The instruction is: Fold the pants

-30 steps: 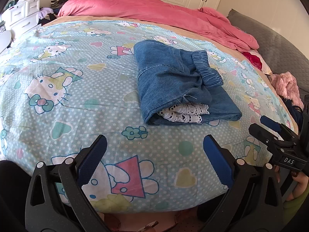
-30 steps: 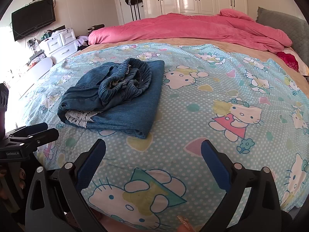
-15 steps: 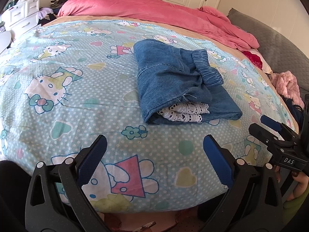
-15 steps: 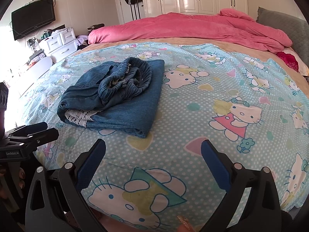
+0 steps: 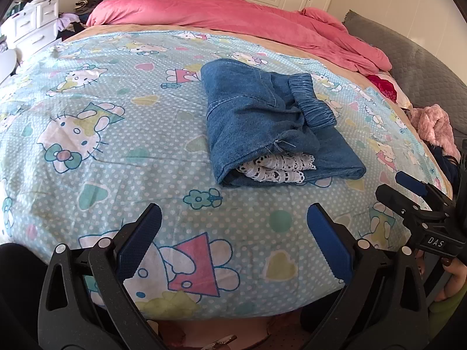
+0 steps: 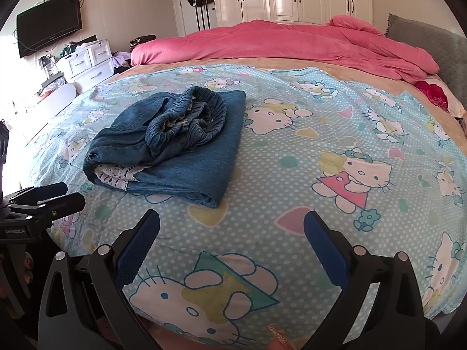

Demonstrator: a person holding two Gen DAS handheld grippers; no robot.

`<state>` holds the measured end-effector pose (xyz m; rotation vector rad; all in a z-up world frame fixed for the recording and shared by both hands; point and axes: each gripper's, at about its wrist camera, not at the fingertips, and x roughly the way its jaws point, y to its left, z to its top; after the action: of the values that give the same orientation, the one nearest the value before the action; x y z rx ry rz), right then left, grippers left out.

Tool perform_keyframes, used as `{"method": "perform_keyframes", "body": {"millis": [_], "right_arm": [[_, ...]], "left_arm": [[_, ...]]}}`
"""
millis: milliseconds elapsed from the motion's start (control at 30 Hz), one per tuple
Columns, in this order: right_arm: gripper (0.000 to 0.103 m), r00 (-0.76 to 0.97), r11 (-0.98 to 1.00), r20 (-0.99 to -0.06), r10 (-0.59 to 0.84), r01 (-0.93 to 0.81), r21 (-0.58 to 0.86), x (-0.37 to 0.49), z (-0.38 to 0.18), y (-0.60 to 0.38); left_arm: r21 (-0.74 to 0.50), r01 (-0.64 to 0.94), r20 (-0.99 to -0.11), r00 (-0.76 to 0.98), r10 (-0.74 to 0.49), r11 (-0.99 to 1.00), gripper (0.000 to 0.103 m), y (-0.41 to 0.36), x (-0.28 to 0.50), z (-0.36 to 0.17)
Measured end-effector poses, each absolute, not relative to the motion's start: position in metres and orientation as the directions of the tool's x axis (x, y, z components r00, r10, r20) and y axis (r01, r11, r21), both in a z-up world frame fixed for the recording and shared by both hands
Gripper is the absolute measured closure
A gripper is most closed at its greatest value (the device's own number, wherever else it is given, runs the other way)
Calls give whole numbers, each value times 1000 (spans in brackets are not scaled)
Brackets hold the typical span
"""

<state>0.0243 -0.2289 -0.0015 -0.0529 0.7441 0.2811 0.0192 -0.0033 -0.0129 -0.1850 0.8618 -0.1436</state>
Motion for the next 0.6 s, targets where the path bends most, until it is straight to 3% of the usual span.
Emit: {"method": "perform_keyframes", "body": {"millis": [600], "right_arm": [[4,702,967,-680,210,-250,41,26,-4,-232]], "left_arm": [[-193,47,-742,647,-177,980,9,-3,19,-10]]}}
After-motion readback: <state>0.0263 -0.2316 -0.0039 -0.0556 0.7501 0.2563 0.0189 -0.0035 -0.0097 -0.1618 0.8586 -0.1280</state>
